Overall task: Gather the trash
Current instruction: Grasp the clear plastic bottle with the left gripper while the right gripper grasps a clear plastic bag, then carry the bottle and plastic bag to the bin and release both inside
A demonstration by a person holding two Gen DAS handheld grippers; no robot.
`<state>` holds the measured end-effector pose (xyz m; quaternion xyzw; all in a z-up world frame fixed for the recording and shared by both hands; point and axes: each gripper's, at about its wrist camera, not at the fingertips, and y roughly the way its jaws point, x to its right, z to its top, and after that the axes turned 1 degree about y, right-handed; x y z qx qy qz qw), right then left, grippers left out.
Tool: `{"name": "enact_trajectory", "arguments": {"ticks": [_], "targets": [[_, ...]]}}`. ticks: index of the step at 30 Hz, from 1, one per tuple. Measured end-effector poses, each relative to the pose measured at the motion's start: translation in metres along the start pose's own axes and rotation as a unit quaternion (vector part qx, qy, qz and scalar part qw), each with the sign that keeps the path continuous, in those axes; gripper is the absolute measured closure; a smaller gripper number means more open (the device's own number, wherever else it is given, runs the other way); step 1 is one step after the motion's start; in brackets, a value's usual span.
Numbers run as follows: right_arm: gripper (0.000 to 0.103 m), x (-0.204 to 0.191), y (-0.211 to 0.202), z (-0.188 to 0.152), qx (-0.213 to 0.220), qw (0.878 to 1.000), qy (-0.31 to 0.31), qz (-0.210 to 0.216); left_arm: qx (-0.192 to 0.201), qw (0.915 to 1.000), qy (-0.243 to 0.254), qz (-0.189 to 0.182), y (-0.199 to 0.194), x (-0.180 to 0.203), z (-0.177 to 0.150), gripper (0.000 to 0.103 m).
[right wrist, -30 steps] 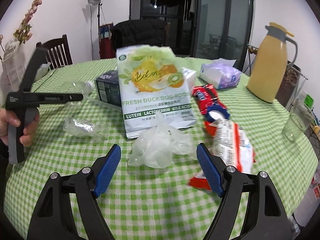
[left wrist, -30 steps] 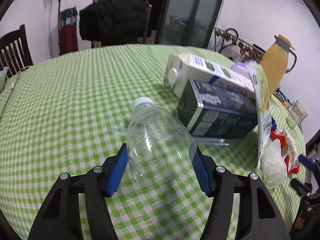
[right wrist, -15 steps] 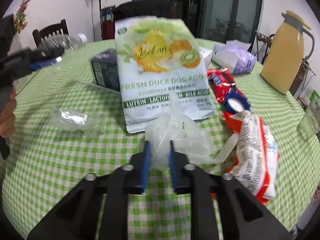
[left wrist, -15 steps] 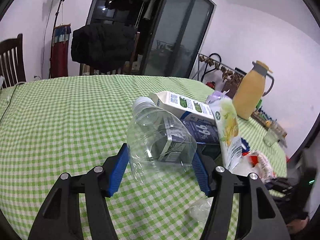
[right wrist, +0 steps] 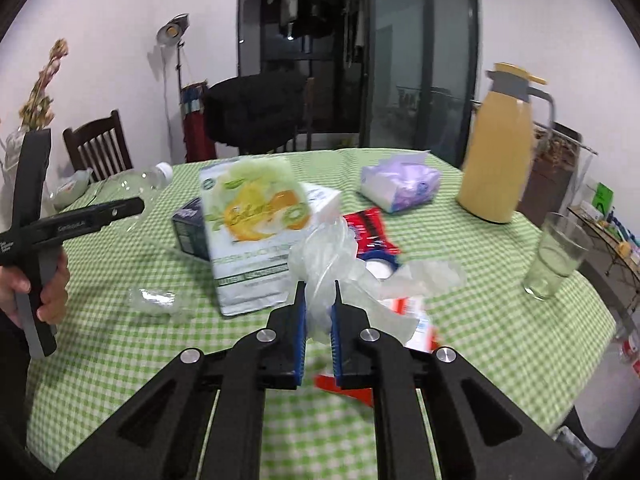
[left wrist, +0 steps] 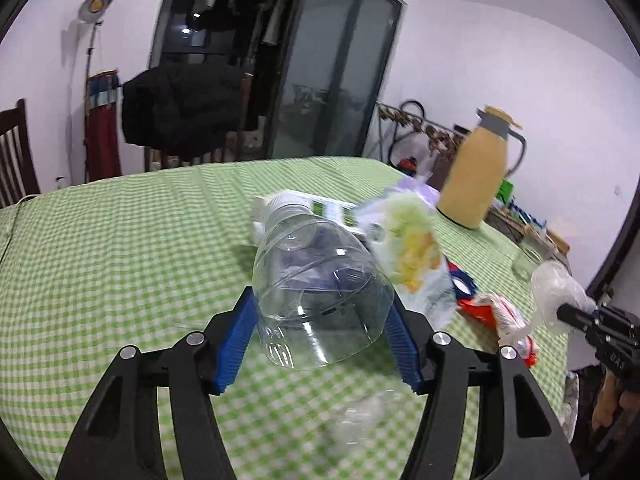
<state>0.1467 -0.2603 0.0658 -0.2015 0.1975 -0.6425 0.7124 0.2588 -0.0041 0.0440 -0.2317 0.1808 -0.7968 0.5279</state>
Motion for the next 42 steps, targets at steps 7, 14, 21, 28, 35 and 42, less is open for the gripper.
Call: {"name": "enact_trajectory", "arguments": {"ticks": [7, 14, 21, 28, 35, 42], "targets": [[0.093, 0.052, -0.031, -0.009, 0.018, 0.999, 0.044, -0.026, -0.004, 0.9985, 0.043, -0.034, 0.004, 0.079, 0.007, 0.043], [0.093, 0.109, -0.07, -0.031, 0.035, 0.995, 0.08, -0.055, -0.009, 0.994, 0.09, -0.062, 0.008, 0.165, 0.011, 0.043], [0.093, 0.17, -0.106, -0.059, 0.043, 0.988, 0.117, -0.093, -0.019, 0.9853, 0.139, -0.098, 0.022, 0.255, 0.001, 0.043], [0.093, 0.225, -0.139, -0.094, 0.04, 0.978, 0.154, -0.138, -0.038, 0.9733, 0.179, -0.139, 0.037, 0.333, -0.016, 0.042], [0.093, 0.272, -0.167, -0.129, 0.029, 0.965, 0.18, -0.186, -0.059, 0.9576, 0.215, -0.182, 0.054, 0.408, -0.036, 0.042], [0.093, 0.311, -0.192, -0.169, 0.016, 0.953, 0.207, -0.222, -0.095, 0.9396, 0.243, -0.222, 0.073, 0.48, -0.07, 0.042]]}}
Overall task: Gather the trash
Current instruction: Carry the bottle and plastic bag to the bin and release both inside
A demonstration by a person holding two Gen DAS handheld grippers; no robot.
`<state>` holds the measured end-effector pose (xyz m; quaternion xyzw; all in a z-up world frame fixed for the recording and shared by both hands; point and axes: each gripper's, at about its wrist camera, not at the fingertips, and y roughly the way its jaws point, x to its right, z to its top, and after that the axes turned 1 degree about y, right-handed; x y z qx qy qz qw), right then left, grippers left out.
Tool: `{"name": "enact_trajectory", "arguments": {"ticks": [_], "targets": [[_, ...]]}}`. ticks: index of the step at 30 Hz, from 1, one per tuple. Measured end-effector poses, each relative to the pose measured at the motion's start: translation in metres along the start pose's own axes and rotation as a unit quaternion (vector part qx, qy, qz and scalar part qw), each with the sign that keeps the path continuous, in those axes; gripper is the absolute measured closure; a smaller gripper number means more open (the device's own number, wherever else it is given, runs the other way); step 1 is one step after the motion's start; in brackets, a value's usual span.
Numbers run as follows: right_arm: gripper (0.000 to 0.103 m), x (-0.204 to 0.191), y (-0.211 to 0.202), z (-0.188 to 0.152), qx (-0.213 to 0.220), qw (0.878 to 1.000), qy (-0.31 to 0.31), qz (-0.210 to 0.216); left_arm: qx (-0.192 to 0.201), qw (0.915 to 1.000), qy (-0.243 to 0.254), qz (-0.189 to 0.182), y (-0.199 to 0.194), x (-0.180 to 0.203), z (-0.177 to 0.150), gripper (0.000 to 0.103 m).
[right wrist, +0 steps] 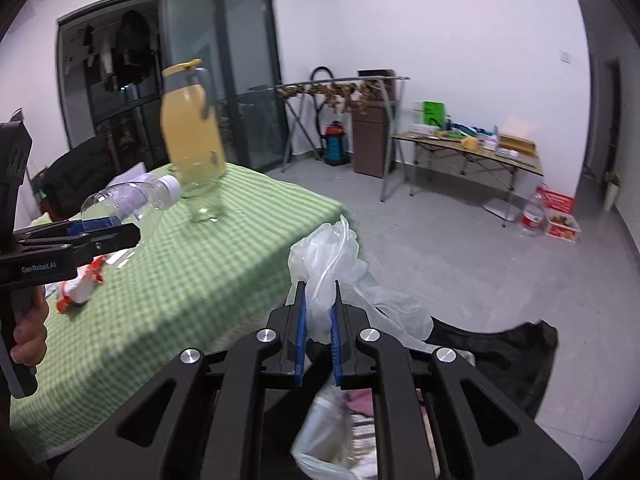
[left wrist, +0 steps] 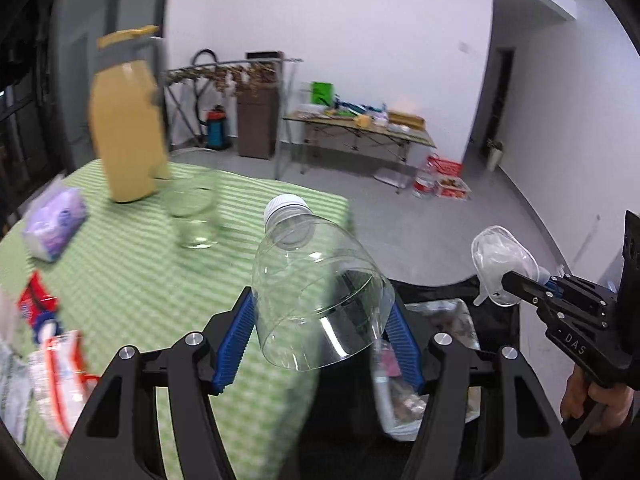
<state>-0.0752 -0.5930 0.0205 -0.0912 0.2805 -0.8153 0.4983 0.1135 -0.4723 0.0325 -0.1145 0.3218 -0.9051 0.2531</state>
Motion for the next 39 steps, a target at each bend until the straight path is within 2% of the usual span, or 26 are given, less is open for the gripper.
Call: {"name": "enact_trajectory", "arguments": {"ticks": [9, 14, 20, 22, 26, 28, 29, 31, 32, 33, 39], "targets": [[0.093, 0.061, 0.023, -0.047, -0.063, 0.996, 0.046, -0.035, -0.059, 0.9971, 0.028, -0.039, 0.067, 0.061, -0.012, 0.042], [0.093, 0.082, 0.042, -0.083, -0.12, 0.989, 0.069, -0.049, -0.125, 0.9905, 0.03, -0.05, 0.115, 0.086, -0.031, 0.042], [0.092, 0.097, 0.072, -0.111, -0.189, 0.976, 0.098, -0.054, -0.224, 0.9724, 0.034, -0.056, 0.172, 0.101, -0.066, 0.041], [0.092, 0.097, 0.08, -0.12, -0.209, 0.971, 0.102, -0.052, -0.259, 0.9634, 0.05, -0.049, 0.189, 0.108, -0.081, 0.041], [0.092, 0.09, 0.093, -0.132, -0.235, 0.966, 0.104, -0.043, -0.294, 0.9536, 0.049, -0.04, 0.205, 0.113, -0.099, 0.038], [0.092, 0.09, 0.098, -0.14, -0.247, 0.963, 0.102, -0.038, -0.327, 0.9435, 0.045, -0.034, 0.216, 0.112, -0.108, 0.038], [0.09, 0.089, 0.1, -0.141, -0.25, 0.962, 0.103, -0.035, -0.337, 0.9399, 0.043, -0.032, 0.22, 0.112, -0.111, 0.036], [0.073, 0.091, 0.101, -0.143, -0.251, 0.961, 0.11, -0.031, -0.346, 0.9369, 0.04, -0.03, 0.224, 0.11, -0.114, 0.028], [0.057, 0.091, 0.1, -0.143, -0.249, 0.962, 0.111, -0.033, -0.346, 0.9368, 0.039, -0.029, 0.225, 0.109, -0.115, 0.026], [0.049, 0.092, 0.099, -0.142, -0.244, 0.963, 0.112, -0.035, -0.345, 0.9375, 0.038, -0.029, 0.225, 0.109, -0.115, 0.026], [0.049, 0.096, 0.09, -0.131, -0.223, 0.967, 0.113, -0.041, -0.332, 0.9422, 0.032, -0.027, 0.219, 0.105, -0.109, 0.025]]}}
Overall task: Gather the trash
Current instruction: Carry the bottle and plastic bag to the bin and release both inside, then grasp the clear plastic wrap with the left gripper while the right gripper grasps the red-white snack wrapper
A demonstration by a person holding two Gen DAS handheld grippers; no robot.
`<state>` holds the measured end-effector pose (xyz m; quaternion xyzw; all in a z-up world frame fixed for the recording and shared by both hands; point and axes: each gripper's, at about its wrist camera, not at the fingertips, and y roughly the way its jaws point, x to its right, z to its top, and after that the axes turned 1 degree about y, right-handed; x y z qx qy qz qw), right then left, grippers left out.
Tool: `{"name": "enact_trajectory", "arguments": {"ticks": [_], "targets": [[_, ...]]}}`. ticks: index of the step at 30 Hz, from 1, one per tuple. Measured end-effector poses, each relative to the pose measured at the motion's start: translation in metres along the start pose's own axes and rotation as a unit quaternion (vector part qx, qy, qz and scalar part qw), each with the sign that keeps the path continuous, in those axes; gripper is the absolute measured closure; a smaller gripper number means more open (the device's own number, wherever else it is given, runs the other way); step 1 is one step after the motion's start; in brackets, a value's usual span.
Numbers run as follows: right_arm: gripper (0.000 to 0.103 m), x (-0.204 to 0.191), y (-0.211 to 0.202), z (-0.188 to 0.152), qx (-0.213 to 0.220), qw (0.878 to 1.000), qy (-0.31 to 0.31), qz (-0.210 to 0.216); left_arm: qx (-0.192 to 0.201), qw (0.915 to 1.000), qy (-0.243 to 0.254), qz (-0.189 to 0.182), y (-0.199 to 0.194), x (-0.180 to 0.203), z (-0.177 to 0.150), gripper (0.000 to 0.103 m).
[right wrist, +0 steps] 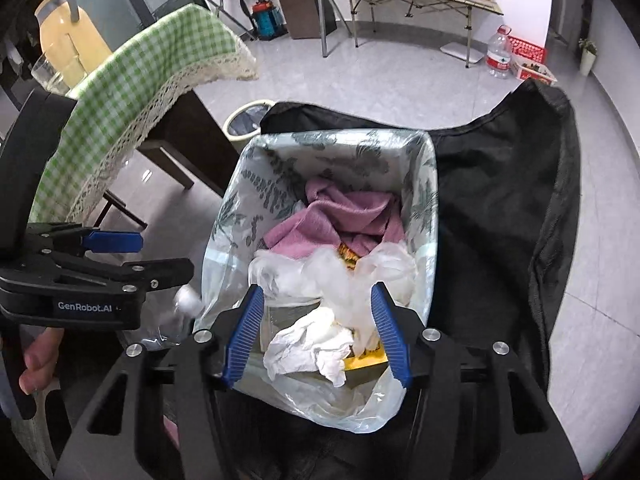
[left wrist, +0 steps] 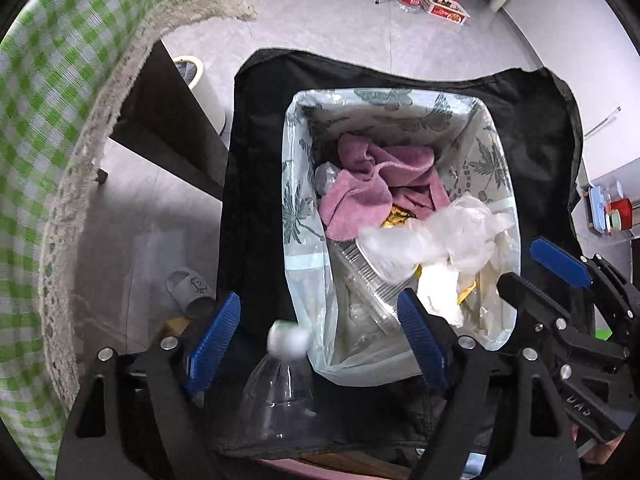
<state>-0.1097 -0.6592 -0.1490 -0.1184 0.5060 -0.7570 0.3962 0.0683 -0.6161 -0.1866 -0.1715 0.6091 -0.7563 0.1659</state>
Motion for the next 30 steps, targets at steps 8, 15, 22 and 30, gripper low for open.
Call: {"name": "enact_trajectory", "arguments": {"ticks": [8, 15, 22, 30], "targets": [[0.049, -0.002, -0.009, 0.002, 0.013, 1.0, -0.007, -0.006, 0.052, 0.9985, 0.002, -0.017, -0.039, -0.005, -0.007, 0.019], [0.049, -0.016, -0.006, 0.002, 0.011, 1.0, -0.016, -0.002, 0.08, 0.9965, -0.023, -0.001, -0.07, -0.035, -0.016, 0.017], [0.045, -0.041, -0.027, 0.013, 0.044, 0.998, -0.04, 0.002, 0.124, 0.991, -0.05, 0.003, -0.106, -0.06, -0.033, 0.017], [0.045, -0.084, -0.067, 0.031, 0.105, 0.992, -0.072, 0.011, 0.254, 0.9635, -0.085, 0.009, -0.186, -0.098, -0.065, 0.017]]}}
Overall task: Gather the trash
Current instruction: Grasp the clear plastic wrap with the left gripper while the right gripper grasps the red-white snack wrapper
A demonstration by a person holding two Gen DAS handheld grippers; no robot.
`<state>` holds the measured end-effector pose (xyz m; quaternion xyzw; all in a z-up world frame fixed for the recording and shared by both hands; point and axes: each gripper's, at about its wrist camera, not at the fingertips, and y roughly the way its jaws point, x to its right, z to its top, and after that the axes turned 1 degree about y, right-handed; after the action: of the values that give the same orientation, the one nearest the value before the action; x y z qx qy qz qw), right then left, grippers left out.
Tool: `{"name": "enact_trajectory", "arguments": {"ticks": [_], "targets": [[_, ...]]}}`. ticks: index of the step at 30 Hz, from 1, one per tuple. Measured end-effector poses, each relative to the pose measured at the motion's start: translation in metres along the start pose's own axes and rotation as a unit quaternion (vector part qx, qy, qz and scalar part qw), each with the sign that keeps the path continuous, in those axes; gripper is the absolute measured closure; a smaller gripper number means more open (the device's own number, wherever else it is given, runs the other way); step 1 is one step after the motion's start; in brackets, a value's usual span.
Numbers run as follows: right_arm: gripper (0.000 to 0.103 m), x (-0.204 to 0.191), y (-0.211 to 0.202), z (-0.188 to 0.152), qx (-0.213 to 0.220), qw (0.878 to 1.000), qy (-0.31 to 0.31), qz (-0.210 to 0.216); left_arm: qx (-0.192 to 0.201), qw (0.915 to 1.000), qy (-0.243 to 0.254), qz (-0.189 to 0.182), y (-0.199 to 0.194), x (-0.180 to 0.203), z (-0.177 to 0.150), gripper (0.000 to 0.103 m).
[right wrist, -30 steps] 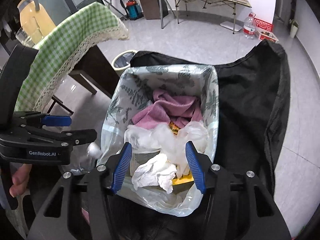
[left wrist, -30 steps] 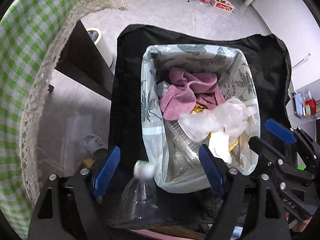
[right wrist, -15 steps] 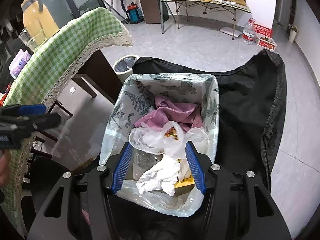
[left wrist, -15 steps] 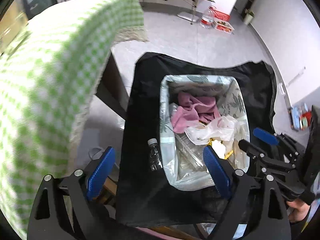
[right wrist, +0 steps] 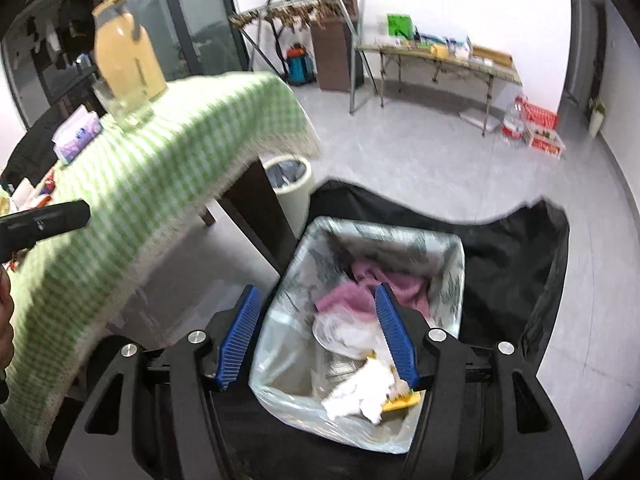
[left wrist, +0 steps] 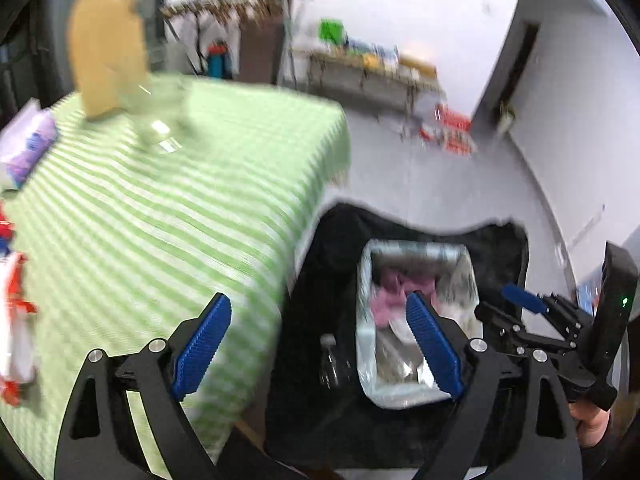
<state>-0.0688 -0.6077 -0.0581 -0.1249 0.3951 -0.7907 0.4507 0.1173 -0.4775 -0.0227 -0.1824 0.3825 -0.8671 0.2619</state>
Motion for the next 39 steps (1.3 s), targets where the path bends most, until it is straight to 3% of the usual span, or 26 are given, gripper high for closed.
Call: {"name": "enact_trajectory", "arguments": {"ticks": [5, 10, 19, 24, 29, 35, 39], "targets": [[0.044, -0.041, -0.024, 0.024, 0.047, 0.998, -0.03, 0.01, 0.081, 0.996, -0.036, 0.014, -0.059, -0.039, 0.001, 0.011], [0.039, -0.091, -0.04, 0.04, 0.081, 0.994, -0.066, 0.031, 0.143, 0.9855, -0.075, 0.052, -0.118, -0.088, -0.011, 0.009], [0.035, -0.186, -0.055, 0.044, 0.11, 0.981, -0.138, 0.079, 0.191, 0.9636, -0.131, 0.133, -0.199, -0.17, -0.056, 0.008], [0.035, -0.234, -0.062, 0.04, 0.117, 0.973, -0.169, 0.109, 0.197, 0.9526, -0.164, 0.164, -0.234, -0.218, -0.084, 0.008], [0.035, -0.273, -0.068, 0.033, 0.118, 0.963, -0.201, 0.135, 0.18, 0.9486, -0.156, 0.208, -0.249, -0.252, -0.107, 0.008], [0.035, -0.316, -0.059, 0.016, 0.106, 0.953, -0.234, 0.161, 0.123, 0.9493, -0.158, 0.243, -0.238, -0.295, -0.147, 0.008], [0.035, -0.345, -0.042, 0.005, 0.078, 0.949, -0.25, 0.176, 0.099, 0.9395, -0.183, 0.272, -0.225, -0.321, -0.171, 0.008]]}}
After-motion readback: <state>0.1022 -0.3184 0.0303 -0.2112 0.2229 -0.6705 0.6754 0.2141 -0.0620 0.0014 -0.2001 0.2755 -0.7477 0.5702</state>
